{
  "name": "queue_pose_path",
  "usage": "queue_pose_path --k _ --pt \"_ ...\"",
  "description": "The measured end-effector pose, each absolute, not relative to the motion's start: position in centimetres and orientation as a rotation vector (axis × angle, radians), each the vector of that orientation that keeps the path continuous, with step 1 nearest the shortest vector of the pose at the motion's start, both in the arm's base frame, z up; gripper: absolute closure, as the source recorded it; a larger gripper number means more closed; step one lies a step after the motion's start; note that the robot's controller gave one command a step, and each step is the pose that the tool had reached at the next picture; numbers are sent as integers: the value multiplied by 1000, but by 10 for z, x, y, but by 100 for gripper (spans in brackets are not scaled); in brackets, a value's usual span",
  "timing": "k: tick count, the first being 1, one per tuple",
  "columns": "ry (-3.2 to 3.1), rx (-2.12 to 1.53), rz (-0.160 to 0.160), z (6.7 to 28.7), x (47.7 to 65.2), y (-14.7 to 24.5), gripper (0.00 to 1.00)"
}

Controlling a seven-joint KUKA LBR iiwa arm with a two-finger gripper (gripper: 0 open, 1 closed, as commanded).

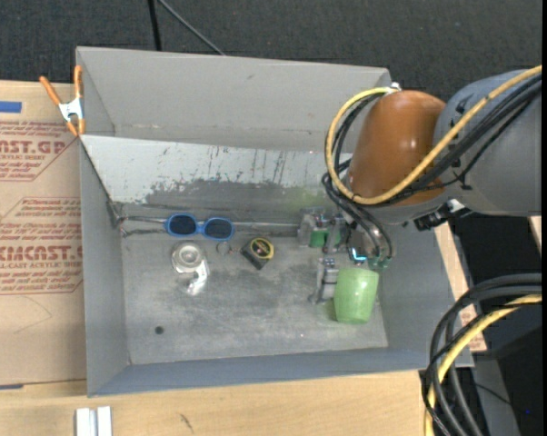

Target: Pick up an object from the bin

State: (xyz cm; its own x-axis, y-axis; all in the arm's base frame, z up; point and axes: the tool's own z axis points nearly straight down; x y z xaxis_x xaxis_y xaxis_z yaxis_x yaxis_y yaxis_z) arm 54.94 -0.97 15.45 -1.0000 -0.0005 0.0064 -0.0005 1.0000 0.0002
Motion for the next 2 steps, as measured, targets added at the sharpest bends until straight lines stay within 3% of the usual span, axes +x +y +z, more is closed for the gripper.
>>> queue_pose_path --k 1,2 --pt "-3139 150 -11 80 566 -118 0" --pt "-3141 -62 0 100 521 -149 0"
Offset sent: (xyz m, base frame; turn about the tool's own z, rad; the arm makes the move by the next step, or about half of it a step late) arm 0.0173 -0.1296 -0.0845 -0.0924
